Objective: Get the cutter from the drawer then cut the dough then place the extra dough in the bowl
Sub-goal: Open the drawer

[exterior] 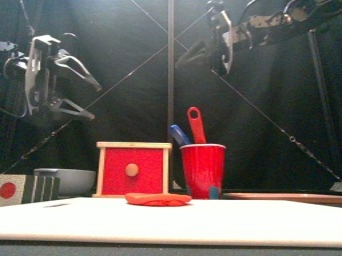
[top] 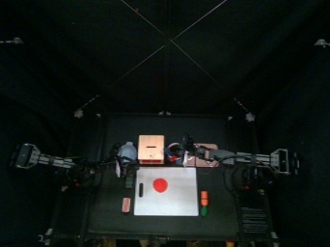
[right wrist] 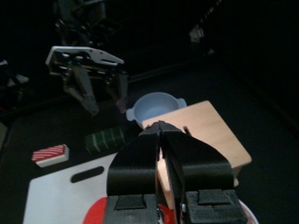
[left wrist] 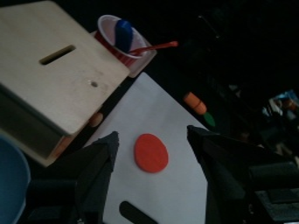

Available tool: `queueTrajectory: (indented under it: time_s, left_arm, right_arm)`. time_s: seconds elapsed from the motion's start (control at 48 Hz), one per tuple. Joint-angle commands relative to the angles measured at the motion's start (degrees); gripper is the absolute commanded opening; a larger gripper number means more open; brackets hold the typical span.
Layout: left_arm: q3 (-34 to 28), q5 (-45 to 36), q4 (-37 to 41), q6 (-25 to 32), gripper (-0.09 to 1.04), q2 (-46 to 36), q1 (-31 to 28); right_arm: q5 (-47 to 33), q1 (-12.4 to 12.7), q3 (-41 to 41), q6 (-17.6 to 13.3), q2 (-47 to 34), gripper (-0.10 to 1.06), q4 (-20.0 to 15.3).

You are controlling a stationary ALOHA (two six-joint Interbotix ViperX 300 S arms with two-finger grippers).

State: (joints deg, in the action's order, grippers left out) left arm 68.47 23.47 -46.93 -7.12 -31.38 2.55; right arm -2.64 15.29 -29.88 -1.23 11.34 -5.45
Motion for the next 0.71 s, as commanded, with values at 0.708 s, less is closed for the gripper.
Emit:
queueTrajectory:
  time_s: [0.708]
  left_arm:
    - [-10.9, 1.1, -12.9, 0.1, 0.95, 20.9, 0.8]
  right_arm:
    - [28.2, 7.0, 31.2, 0.6, -26.1, 0.03, 2.5]
